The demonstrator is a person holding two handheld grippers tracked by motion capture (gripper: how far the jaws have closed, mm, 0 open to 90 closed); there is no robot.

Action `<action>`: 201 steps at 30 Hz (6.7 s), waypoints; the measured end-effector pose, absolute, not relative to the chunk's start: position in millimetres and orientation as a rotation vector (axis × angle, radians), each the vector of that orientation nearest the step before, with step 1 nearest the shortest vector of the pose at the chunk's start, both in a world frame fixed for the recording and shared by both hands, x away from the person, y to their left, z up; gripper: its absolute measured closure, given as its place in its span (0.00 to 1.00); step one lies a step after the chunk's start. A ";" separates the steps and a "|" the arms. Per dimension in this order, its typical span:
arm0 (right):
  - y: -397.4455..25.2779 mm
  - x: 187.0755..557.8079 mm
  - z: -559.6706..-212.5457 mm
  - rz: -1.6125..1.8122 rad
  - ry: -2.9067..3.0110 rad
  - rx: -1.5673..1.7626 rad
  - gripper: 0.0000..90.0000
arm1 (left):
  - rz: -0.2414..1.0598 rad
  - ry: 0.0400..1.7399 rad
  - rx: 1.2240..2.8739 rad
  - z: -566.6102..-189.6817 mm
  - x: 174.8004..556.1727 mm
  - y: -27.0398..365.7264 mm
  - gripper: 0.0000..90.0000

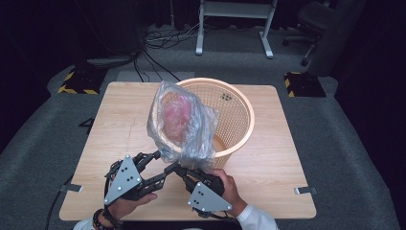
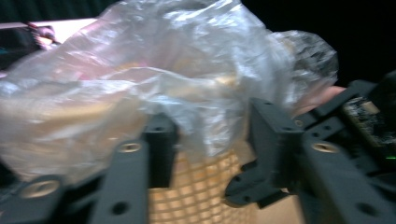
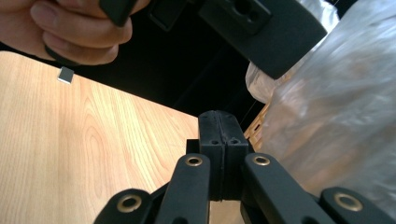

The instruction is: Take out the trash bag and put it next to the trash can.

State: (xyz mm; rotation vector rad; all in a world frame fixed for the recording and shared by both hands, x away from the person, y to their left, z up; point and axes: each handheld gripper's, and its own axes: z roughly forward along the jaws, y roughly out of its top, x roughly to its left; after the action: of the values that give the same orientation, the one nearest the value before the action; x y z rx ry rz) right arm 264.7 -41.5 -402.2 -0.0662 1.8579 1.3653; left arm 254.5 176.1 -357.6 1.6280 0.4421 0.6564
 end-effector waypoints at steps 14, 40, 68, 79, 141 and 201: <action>-78.8 237.4 -403.1 1.328 1.681 0.001 0.75 | 0.711 0.435 1.684 -367.2 264.1 174.2 0.97; -110.3 236.3 -392.6 1.549 1.462 0.414 1.00 | 0.643 0.394 1.667 -370.7 260.2 171.6 0.94; -47.6 248.5 -424.3 1.393 1.806 -0.031 0.84 | 0.609 0.456 1.686 -364.3 263.8 169.9 0.95; -81.7 237.4 -394.9 1.575 1.656 0.151 0.67 | 0.663 0.409 1.736 -380.4 267.0 175.2 0.96; -82.7 258.6 -425.7 1.426 1.872 0.245 0.71 | 0.719 0.525 1.629 -383.3 293.0 200.3 0.91; -254.4 327.7 -496.9 1.037 2.255 1.109 0.27 | 0.990 0.833 1.481 -388.7 375.6 285.8 0.94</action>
State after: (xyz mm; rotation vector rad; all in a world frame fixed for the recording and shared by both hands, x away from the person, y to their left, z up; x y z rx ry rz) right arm 327.7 -254.4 -496.9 1.1095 2.2550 1.0372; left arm 375.6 285.8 -388.7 1.4808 0.8328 0.9904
